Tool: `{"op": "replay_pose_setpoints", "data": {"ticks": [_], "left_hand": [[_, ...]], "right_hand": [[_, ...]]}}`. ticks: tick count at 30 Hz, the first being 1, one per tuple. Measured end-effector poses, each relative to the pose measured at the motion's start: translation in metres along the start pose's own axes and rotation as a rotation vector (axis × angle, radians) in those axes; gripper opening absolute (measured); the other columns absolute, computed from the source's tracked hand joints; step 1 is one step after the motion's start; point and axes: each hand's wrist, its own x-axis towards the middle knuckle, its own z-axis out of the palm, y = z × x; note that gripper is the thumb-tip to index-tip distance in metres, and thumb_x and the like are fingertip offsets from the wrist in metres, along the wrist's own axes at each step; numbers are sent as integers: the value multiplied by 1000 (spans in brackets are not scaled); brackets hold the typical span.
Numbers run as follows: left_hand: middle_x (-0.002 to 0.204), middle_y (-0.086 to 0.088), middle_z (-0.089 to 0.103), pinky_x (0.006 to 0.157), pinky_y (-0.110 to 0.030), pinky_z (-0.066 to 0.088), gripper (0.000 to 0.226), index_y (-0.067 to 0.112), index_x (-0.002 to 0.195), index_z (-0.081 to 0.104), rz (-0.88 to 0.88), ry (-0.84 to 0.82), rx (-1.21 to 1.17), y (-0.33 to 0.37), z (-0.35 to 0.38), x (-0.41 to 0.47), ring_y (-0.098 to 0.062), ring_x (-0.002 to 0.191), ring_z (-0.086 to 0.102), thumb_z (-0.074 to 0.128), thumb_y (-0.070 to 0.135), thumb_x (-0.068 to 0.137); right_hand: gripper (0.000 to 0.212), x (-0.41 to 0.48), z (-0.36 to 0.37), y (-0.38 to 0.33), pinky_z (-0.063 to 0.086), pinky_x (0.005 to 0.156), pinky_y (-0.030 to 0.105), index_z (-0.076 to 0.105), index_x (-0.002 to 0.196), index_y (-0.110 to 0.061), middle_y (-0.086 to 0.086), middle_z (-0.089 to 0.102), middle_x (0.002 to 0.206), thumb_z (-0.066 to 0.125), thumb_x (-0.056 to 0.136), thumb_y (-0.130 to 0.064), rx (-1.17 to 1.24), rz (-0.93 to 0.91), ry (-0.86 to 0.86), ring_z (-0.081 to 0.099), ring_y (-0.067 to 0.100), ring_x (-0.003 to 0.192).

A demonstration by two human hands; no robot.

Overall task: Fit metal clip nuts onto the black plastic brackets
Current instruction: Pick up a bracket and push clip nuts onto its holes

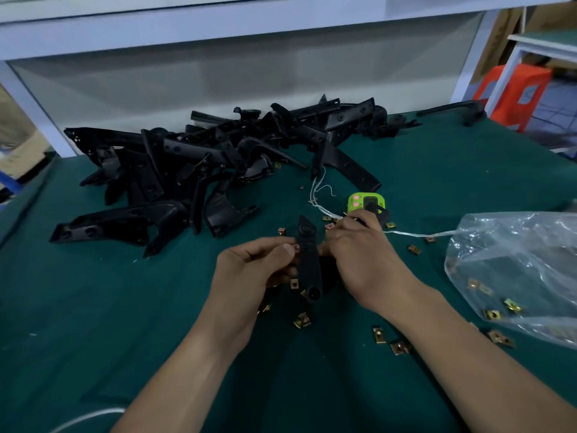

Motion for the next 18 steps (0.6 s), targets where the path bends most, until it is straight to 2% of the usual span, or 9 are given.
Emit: {"op": "replay_pose_setpoints", "data": {"ticks": [4,9,13,18], "left_hand": [[79,-7,74,62,-17,52,17,15,89,82,-1,-20,5,0,-3,1,-12,67,65,68,8,92],[77,-6,73,62,-18,53,17,16,88,82,21,-18,43,-1,-3,0,-12,66,65,69,6,91],[75,-6,73,61,-19,53,17,15,86,82,31,6,68,-1,-3,1,-12,64,63,70,4,90],[75,-8,75,60,-19,54,17,15,82,82,38,48,121,1,-3,1,-12,63,66,72,3,88]], "right_hand": [[50,-2,-3,2,9,112,33,70,100,-41,-18,51,88,57,71,-2,10,20,0,48,11,110],[50,-2,-2,2,8,111,34,72,95,-40,-17,63,91,62,65,-1,-29,16,-4,51,13,107],[49,-4,-1,1,14,108,35,73,87,-39,-15,63,83,65,59,1,-48,12,30,54,16,97],[44,-5,2,-1,17,104,34,73,87,-38,-16,61,81,66,63,-2,-72,19,19,52,14,98]]}}
